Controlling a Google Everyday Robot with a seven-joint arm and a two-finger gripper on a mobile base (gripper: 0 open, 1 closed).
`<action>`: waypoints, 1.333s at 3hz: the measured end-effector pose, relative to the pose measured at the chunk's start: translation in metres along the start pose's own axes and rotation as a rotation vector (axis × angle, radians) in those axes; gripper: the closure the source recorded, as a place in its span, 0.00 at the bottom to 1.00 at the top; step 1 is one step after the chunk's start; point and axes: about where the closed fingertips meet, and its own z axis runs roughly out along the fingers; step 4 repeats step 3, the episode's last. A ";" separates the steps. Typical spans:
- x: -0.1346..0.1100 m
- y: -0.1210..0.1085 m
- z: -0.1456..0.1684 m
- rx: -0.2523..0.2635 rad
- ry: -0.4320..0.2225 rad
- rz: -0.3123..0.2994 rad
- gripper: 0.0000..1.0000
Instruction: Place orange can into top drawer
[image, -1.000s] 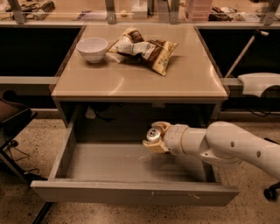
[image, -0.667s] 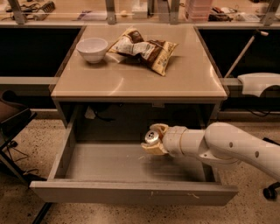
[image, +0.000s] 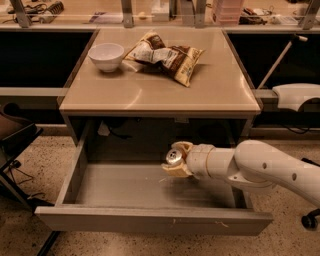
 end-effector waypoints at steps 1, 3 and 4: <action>0.000 0.000 0.000 0.000 0.000 0.000 0.13; 0.000 0.000 0.000 0.000 0.000 0.000 0.00; 0.000 0.000 0.000 0.000 0.000 0.000 0.00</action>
Offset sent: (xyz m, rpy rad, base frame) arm 0.0000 0.0000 0.0000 0.0000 0.0000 0.0001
